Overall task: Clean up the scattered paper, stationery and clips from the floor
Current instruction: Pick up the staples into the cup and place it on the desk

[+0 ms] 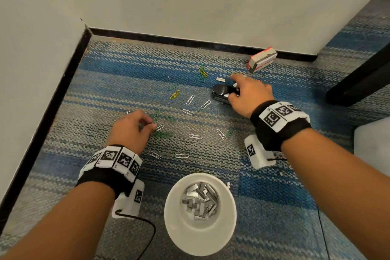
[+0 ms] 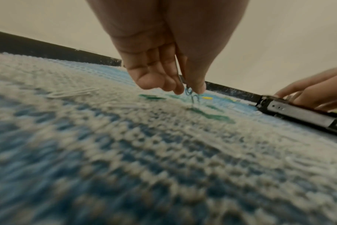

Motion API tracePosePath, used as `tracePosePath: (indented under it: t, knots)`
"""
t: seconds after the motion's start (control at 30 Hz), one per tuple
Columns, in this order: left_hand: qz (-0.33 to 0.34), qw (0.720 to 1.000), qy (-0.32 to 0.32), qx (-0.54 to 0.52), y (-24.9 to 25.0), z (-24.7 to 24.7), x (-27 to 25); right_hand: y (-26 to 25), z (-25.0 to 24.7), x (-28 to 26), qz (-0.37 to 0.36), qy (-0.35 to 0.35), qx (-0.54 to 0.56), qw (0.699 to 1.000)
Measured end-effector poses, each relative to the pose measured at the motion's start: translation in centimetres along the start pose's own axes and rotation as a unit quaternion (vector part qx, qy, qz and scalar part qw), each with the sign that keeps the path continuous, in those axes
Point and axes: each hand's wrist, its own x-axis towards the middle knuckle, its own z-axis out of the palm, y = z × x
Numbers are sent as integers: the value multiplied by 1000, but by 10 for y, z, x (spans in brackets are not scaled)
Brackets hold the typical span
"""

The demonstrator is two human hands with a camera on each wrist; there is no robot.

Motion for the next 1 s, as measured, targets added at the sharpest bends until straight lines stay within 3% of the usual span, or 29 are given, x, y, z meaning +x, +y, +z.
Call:
tracePosePath:
  t: [0.3,0.5,0.67,0.8,1.0]
  knots:
    - [85,995,6,-52,48,5,4,14,-3,-29,-74,-35,118,990]
    - [104,992,-60,-49,69,29,18,17,3,-39,-91,-135,102,981]
    - [96,988,-121,-23,86,34,30,18,-6,-8,-77,-91,84,989]
    - [97,983,-155,-20,97,39,42,12,-1,10,-107,-123,22,986]
    - [100,983,-154,-20,108,49,55,13,-4,12,-117,-105,38,987]
